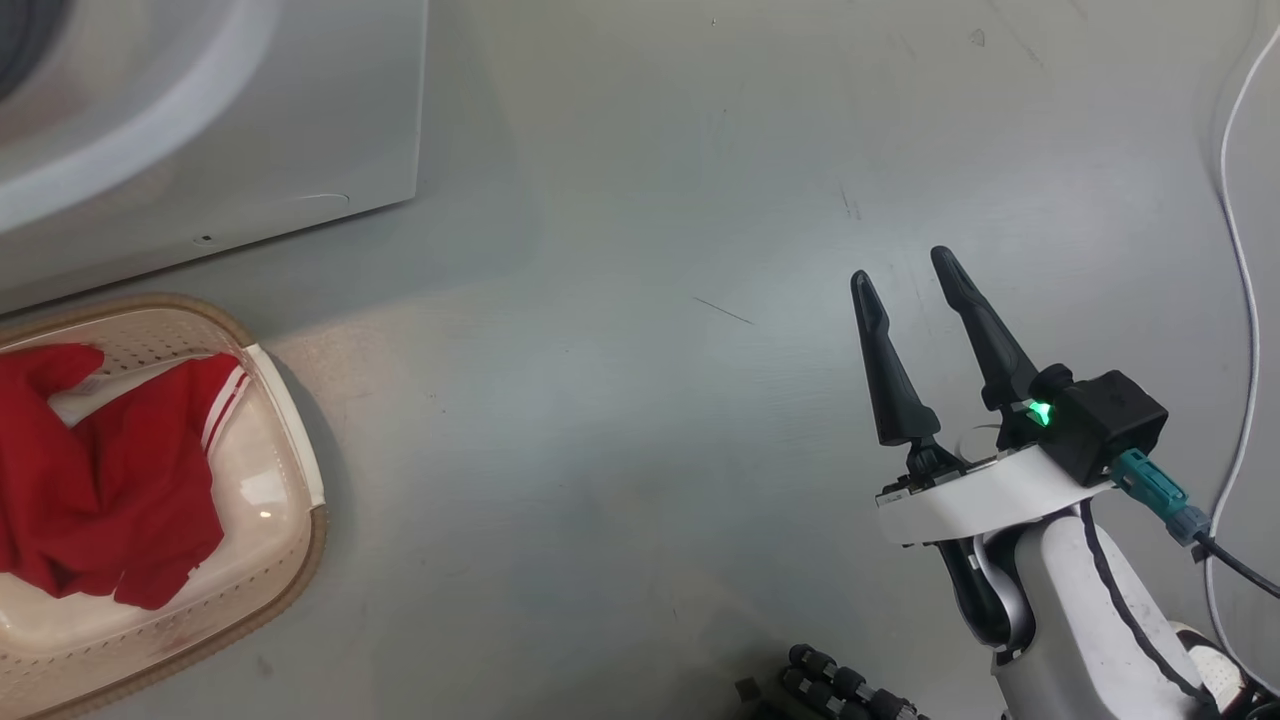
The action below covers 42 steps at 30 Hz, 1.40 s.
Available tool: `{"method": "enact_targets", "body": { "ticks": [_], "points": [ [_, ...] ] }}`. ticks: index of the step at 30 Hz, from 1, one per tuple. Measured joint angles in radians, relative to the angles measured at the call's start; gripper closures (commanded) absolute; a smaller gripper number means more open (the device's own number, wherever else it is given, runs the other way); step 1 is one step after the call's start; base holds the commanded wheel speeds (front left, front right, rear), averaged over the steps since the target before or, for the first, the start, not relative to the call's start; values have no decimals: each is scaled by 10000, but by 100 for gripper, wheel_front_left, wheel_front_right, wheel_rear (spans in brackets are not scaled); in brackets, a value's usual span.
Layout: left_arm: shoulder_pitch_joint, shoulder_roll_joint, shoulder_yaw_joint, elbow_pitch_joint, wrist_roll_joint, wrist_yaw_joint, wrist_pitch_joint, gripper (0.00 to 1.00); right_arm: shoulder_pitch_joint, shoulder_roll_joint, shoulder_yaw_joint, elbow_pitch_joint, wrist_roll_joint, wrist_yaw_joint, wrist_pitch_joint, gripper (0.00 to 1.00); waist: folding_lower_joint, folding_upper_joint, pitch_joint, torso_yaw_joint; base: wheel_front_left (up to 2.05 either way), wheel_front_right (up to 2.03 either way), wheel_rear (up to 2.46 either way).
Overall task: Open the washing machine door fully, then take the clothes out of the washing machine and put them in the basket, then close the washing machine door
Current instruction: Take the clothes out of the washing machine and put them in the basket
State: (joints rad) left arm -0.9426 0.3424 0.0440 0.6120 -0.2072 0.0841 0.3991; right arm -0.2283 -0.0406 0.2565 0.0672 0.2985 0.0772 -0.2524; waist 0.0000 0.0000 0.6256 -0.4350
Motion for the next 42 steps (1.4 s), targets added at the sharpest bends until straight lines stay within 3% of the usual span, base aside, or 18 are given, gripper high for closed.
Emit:
{"method": "enact_targets", "body": {
  "ticks": [16, 17, 18, 19, 36, 42],
  "points": [
    [-986, 65, -355, 1116, 395, 44, 593, 0, -301, 0, 125, 27, 63, -96, 0, 0, 0, 0, 143, -88, 0, 0, 0],
    [-1036, 63, -360, 1185, 395, 44, 625, 48, -301, 0, 138, 38, 63, -96, 0, 0, 0, 0, 143, -88, 0, 0, 0],
    [-1068, 56, -362, 1221, 395, 44, 631, 71, -301, 0, 150, 46, 63, -98, 0, 0, 0, 0, 143, -88, 0, 0, 0],
    [-1100, 38, -366, 1258, 395, 42, 631, 100, -301, 0, 157, 48, 63, -98, 0, 0, 0, 0, 142, -86, 0, 0, 0],
    [-1235, -284, -451, 2111, 307, -29, -253, 100, -323, -2, 132, 249, -23, -182, 0, 0, 0, 0, -288, 94, 0, 0, 0],
    [-1023, -541, -502, 2405, 130, -372, -796, 100, -323, -4, -36, 278, -238, -180, 0, 0, 0, 0, -630, 283, 0, 0, 0]
  ]
}}
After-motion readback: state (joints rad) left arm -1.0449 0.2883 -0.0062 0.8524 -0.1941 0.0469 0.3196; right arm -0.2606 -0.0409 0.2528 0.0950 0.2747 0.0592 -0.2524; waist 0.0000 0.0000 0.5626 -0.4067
